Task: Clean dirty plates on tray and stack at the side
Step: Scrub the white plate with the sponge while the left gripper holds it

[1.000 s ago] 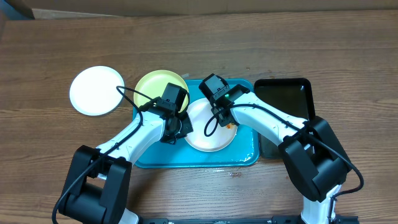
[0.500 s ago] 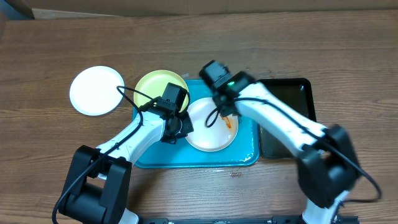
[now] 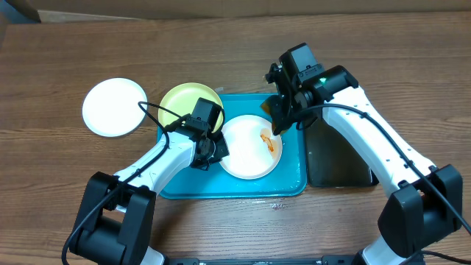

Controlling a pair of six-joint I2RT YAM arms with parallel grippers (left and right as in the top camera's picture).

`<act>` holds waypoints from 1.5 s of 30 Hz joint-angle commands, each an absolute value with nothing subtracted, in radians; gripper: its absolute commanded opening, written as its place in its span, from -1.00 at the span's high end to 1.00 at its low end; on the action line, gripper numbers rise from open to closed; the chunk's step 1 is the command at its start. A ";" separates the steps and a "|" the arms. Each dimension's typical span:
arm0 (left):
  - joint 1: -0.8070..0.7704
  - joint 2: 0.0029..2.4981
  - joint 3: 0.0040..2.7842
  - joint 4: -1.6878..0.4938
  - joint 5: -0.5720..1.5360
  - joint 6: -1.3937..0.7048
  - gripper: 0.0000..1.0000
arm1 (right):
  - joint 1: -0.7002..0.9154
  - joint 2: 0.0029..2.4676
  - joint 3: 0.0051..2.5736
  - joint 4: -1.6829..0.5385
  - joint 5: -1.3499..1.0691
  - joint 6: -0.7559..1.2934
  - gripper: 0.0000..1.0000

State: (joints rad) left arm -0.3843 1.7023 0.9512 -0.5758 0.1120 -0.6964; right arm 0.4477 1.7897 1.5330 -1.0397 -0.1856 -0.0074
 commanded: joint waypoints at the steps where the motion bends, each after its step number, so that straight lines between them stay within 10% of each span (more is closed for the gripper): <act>1: -0.387 1.713 0.964 -0.572 0.118 -0.677 0.92 | 0.465 1.777 1.515 -1.016 -0.231 -0.032 0.92; 18: -0.387 1.713 0.964 -0.572 0.121 -0.677 0.91 | 0.614 1.798 1.221 -0.669 0.228 -0.031 0.92; 45: -0.387 1.713 0.964 -0.572 0.123 -0.676 0.91 | 0.656 1.984 1.211 -0.636 0.231 -0.061 0.92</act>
State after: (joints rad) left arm -0.3843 1.7023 0.9512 -0.5755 0.1192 -0.6964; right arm 0.6399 1.9415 1.2175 -0.6273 0.2527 -0.0639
